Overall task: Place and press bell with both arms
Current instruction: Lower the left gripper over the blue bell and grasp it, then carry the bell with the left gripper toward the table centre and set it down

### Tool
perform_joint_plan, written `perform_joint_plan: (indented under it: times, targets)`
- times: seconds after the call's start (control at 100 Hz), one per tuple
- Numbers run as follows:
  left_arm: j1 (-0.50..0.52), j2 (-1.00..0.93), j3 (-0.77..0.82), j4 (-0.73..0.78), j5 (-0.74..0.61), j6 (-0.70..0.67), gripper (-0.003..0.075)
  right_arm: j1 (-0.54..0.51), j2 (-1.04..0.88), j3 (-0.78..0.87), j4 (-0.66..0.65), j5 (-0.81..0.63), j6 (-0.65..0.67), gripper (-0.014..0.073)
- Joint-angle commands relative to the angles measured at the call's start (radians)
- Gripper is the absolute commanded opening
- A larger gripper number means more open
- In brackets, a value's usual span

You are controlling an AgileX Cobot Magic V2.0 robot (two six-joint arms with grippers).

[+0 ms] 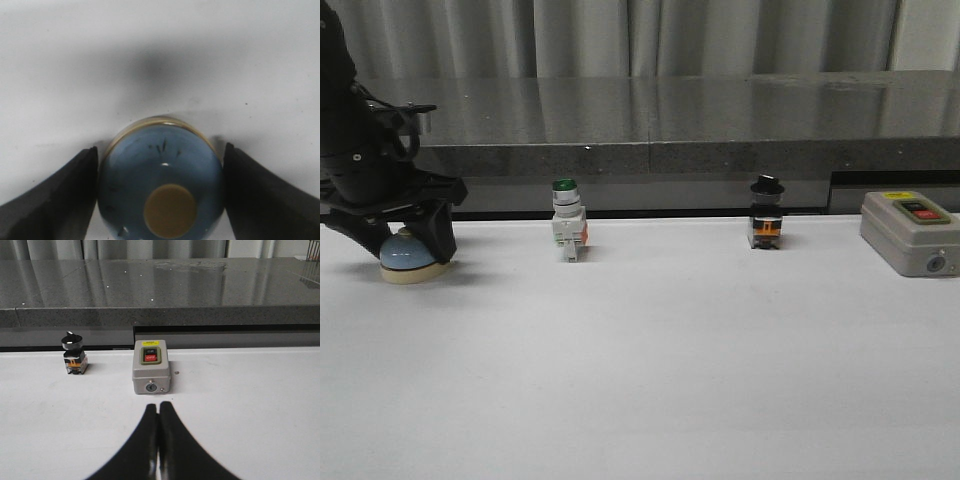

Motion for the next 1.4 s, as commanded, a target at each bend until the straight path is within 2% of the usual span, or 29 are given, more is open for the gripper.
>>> perform_joint_plan:
  times: [0.0, 0.26, 0.62, 0.99, 1.2, 1.39]
  targets:
    - [-0.005, -0.062, -0.029, -0.014, -0.034, -0.001, 0.0311, 0.001, -0.005, -0.001, -0.012, -0.077, 0.001, -0.0068]
    - [-0.046, -0.173, -0.029, -0.016, -0.006, -0.001, 0.0311, 0.001, -0.005, -0.001, -0.012, -0.077, 0.001, -0.0068]
    - [-0.215, -0.317, -0.029, -0.017, 0.073, -0.001, 0.0311, 0.001, -0.005, -0.001, -0.012, -0.077, 0.001, -0.0068]
    - [-0.468, -0.285, -0.021, -0.017, 0.082, -0.001, 0.0311, 0.001, -0.005, -0.001, -0.012, -0.077, 0.001, -0.0068]
    - [-0.521, -0.214, -0.021, -0.019, 0.08, -0.001, 0.0311, 0.001, -0.005, -0.001, -0.012, -0.077, 0.001, -0.0068]
    - [-0.523, -0.149, -0.021, -0.017, 0.077, -0.001, 0.0311, 0.001, -0.005, -0.001, -0.012, -0.077, 0.001, -0.0068]
